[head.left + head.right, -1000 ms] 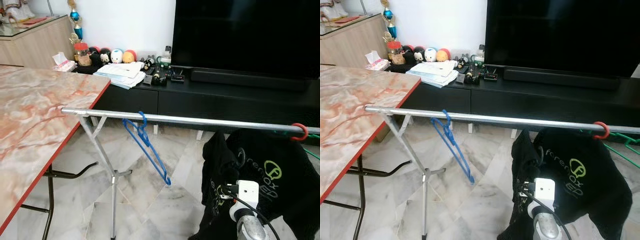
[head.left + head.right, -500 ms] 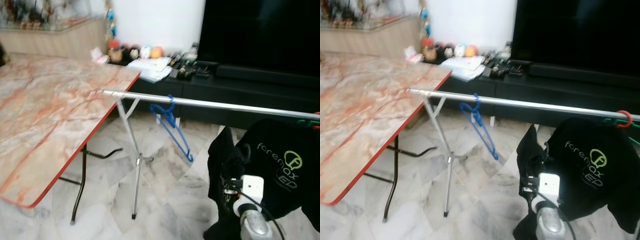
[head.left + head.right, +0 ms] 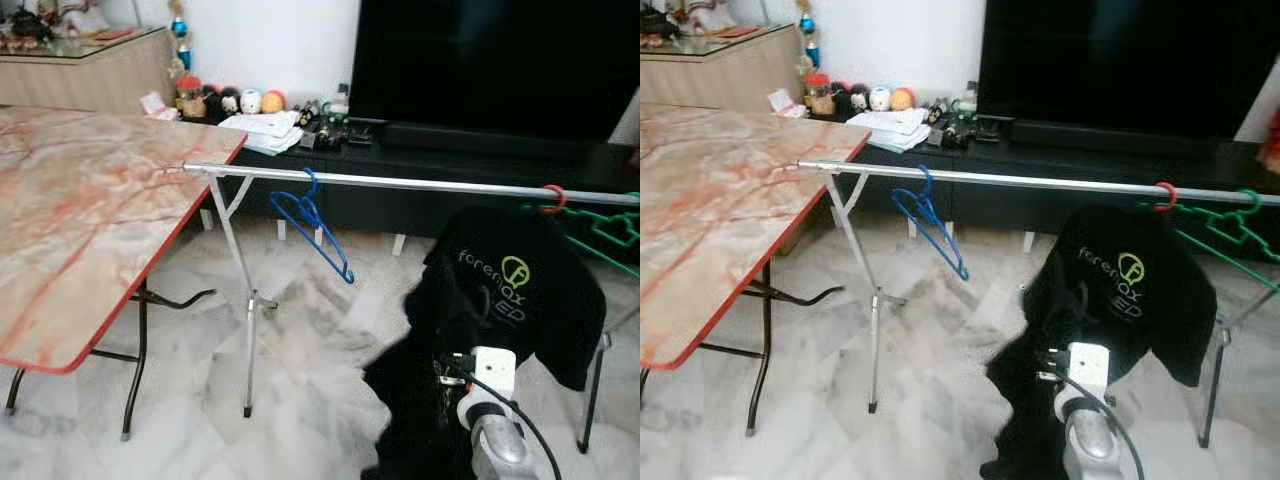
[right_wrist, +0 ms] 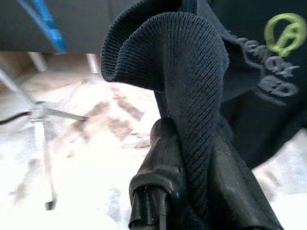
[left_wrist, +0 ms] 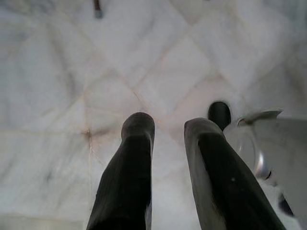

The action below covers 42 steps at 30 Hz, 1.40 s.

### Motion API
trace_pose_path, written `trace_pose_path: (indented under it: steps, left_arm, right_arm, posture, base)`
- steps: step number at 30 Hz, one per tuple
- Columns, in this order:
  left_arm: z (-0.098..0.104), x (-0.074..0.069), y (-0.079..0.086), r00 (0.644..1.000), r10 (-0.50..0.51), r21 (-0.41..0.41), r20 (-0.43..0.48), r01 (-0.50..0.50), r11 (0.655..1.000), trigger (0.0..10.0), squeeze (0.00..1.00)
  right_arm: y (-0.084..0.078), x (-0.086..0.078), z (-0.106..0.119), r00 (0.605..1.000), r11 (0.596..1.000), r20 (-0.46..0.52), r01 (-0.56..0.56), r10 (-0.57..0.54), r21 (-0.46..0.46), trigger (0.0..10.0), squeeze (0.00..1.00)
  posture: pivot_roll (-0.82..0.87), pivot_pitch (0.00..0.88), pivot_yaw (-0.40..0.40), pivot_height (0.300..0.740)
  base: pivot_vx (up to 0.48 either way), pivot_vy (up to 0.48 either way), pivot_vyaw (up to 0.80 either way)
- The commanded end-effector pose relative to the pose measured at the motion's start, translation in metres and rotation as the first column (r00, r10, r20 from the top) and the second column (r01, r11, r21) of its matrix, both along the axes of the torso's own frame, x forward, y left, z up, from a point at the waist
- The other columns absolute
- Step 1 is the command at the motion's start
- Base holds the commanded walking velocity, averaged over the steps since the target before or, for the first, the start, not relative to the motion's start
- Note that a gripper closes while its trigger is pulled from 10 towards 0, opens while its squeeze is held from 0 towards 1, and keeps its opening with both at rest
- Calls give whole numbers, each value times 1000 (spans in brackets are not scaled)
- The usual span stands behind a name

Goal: Hang hanger

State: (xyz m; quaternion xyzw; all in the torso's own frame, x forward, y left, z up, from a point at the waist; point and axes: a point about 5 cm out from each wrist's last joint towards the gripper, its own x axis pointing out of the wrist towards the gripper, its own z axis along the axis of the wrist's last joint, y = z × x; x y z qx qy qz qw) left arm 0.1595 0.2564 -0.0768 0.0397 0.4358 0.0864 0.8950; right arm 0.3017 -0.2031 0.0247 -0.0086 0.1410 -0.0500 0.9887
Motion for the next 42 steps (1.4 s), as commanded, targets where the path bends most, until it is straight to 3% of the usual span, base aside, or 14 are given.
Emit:
trace_pose_path:
  steps: [1,14,20,35,39,42]
  left_arm:
    - [-5,-9,-3,999,14,-15,-30,-15,1000,10000,0]
    - [0,10,-16,999,-31,-28,35,32,999,10000,0]
    - [4,18,-16,997,-58,-23,51,59,998,10000,0]
    - [-8,-5,-25,990,-136,-39,-31,135,990,10000,0]
    - [-6,-8,-10,982,-178,-12,-62,178,984,10000,0]
    - [-2,-10,3,981,-184,20,-65,185,982,10000,0]
  right_arm:
    - [1,5,6,1000,1000,24,-3,3,2,10000,0]
    - [-4,6,5,1000,1000,8,1,-1,6,10000,0]
    - [1,15,14,1000,1000,31,-5,4,31,10000,0]
    - [-13,7,14,998,999,61,20,-22,27,10000,0]
    - [-5,11,21,995,999,97,23,-26,27,10000,0]
    - [-2,7,20,991,997,122,47,-55,68,10000,0]
  posture:
    - [153,0,6,740]
    - [126,0,9,740]
    - [111,0,18,740]
    - [21,0,102,740]
    - [-61,0,163,740]
    - [0,0,124,740]
  base:
    - [0,0,0]
    - [0,0,0]
    - [0,0,0]
    - [0,0,0]
    - [0,0,0]
    - [0,0,0]
